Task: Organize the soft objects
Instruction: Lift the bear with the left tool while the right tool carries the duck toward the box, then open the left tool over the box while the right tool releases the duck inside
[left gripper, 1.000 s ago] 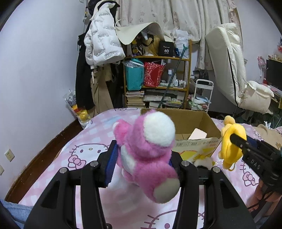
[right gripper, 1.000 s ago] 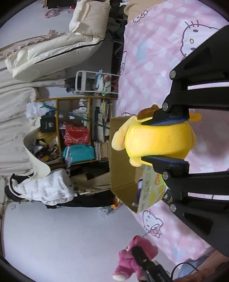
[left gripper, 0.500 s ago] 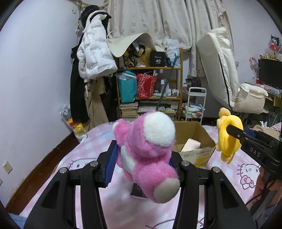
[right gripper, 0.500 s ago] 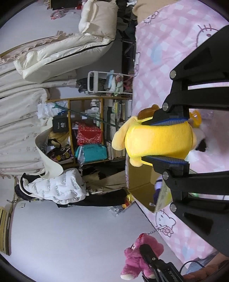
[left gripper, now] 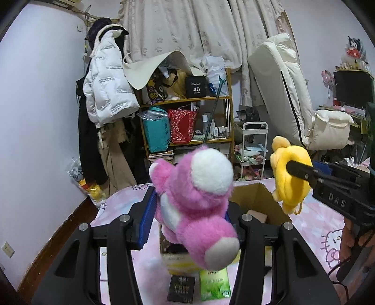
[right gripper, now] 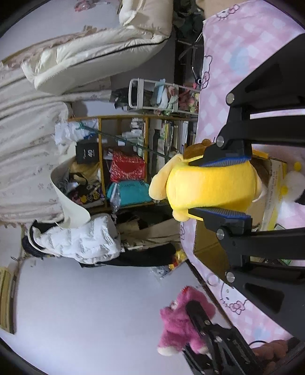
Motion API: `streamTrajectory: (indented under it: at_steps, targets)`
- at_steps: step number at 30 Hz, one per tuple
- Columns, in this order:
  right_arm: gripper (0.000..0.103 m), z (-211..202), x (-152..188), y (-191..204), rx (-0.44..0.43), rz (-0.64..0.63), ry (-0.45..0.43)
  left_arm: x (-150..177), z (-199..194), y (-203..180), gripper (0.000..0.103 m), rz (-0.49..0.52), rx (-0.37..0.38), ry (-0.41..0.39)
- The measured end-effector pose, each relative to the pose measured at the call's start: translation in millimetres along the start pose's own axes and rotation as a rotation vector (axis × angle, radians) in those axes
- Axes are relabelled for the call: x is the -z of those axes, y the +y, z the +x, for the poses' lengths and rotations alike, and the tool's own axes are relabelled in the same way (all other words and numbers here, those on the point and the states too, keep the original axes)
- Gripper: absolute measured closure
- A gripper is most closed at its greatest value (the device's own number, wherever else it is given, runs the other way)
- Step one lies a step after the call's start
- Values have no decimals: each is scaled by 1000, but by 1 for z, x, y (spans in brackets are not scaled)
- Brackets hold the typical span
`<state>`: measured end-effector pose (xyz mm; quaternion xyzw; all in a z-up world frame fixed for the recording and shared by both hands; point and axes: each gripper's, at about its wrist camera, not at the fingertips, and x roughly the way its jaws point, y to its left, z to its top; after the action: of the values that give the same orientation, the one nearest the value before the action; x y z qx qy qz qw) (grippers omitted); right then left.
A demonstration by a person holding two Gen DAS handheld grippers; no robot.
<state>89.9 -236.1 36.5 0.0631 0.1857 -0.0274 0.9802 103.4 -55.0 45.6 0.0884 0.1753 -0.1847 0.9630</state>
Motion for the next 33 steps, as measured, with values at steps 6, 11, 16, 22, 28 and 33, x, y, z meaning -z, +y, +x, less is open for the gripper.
streamTrajectory:
  at_steps: [6, 11, 16, 22, 28, 33]
  targets:
    - [70, 10, 11, -6, -11, -14, 30, 15, 22, -2, 54, -42, 10, 28]
    - [70, 20, 20, -13, -31, 13, 58, 21, 34, -10, 54, -15, 32, 46]
    - [69, 37, 31, -16, -65, 44, 102, 27, 49, -14, 52, -3, 48, 75]
    - [64, 51, 40, -17, -71, 52, 137, 36, 71, -11, 46, -12, 41, 133]
    - [59, 61, 45, -20, -96, 72, 172, 42, 81, 0, 24, -62, 30, 158]
    - [42, 65, 44, -20, -81, 62, 167, 43, 78, 2, 19, -58, 16, 161]
